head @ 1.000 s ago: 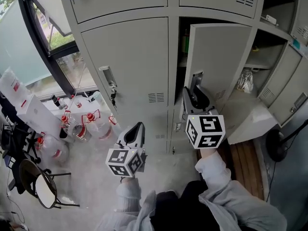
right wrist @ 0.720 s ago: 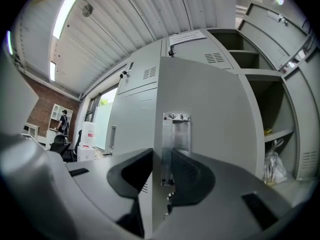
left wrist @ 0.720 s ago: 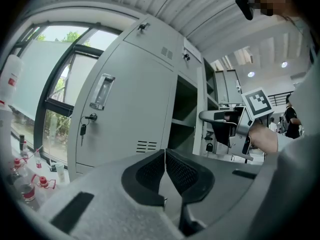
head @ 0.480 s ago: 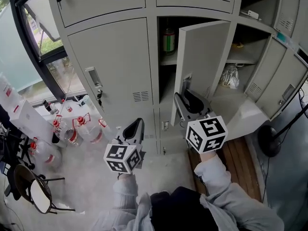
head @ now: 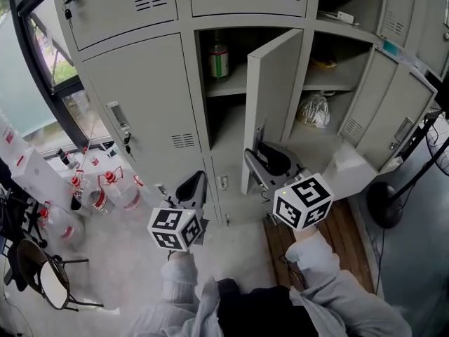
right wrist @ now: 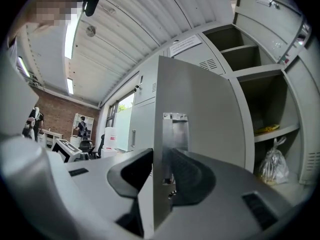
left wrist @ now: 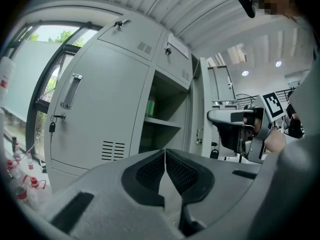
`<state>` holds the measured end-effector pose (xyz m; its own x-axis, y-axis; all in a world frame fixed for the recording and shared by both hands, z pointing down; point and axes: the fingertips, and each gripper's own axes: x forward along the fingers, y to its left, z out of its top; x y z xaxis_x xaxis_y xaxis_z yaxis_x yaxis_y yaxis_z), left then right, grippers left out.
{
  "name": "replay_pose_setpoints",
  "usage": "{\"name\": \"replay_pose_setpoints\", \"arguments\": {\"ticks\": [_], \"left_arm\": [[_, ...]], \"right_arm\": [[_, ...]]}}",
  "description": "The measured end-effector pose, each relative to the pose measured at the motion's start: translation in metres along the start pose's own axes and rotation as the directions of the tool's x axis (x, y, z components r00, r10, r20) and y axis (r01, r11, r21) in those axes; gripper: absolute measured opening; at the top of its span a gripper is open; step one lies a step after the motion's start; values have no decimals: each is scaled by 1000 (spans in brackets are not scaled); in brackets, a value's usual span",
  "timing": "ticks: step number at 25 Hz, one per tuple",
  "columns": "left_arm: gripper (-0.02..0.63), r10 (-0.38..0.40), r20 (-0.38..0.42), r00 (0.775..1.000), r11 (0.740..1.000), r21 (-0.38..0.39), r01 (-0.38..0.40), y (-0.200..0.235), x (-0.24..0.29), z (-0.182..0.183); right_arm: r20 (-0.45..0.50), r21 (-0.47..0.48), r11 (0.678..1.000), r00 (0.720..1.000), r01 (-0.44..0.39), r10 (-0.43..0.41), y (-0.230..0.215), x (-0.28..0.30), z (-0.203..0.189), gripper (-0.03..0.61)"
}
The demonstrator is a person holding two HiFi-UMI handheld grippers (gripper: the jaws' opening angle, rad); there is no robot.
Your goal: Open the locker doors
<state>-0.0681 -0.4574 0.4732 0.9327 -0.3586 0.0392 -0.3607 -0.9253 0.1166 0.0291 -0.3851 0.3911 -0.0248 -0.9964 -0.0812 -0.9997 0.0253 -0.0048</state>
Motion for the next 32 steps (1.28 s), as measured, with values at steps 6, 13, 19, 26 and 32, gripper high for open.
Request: {"name": "replay_pose_setpoints", "arguments": {"ticks": [6, 13, 19, 26, 32], "left_arm": [[11, -12, -9, 1000, 999, 40, 13, -47, 1, -2], [12, 41, -18, 999, 999, 35, -40, -70, -13, -8], [11, 61, -32, 998, 998, 28, -60, -96, -17, -20], [11, 82, -46, 996, 996, 27, -80, -126, -21, -31], [11, 109, -44, 993, 993, 47, -107, -142, -33, -37]], "right_arm": [[-8, 10, 996, 996, -84, 84, -11, -29, 2, 118], [-5, 19, 988, 988, -153, 154, -21, -53, 4, 118], [-9, 27, 978, 978, -206, 207, -31, -71, 4, 118], [-6, 39, 959, 959, -282, 283, -42, -88, 6, 118], [14, 49, 944, 945, -326, 325, -53, -100, 7, 118]]}}
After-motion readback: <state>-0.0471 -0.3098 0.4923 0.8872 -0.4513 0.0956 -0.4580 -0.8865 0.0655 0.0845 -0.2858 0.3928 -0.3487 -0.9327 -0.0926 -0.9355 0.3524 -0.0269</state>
